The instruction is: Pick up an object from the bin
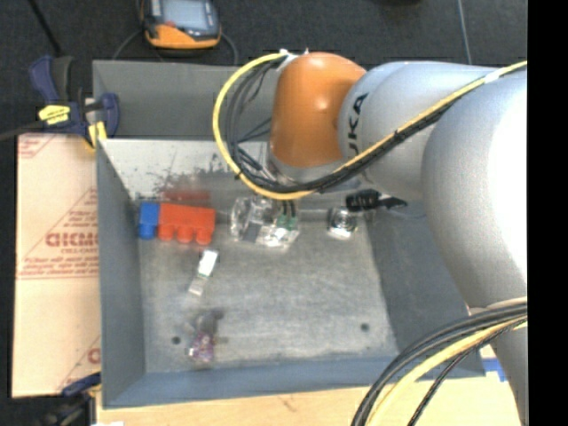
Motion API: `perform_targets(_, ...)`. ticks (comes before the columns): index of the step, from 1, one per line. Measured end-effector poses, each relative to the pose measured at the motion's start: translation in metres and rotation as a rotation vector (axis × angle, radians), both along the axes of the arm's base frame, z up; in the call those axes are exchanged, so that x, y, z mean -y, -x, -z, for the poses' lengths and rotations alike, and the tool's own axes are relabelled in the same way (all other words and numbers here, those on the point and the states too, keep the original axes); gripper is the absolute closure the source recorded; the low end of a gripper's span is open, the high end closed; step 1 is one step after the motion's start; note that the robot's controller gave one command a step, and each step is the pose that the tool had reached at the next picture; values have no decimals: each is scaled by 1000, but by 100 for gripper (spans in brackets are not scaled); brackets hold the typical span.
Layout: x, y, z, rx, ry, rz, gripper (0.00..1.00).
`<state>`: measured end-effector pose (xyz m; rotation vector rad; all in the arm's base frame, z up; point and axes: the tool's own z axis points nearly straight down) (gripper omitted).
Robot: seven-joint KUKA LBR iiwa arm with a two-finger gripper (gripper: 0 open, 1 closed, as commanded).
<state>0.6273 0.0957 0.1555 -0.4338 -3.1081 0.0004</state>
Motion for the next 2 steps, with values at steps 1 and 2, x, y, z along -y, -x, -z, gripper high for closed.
perform_targets(1, 1, -6, -40, 12, -1, 0, 100)
perform_targets(2, -5, 10, -132, 16, 0, -128, 100)
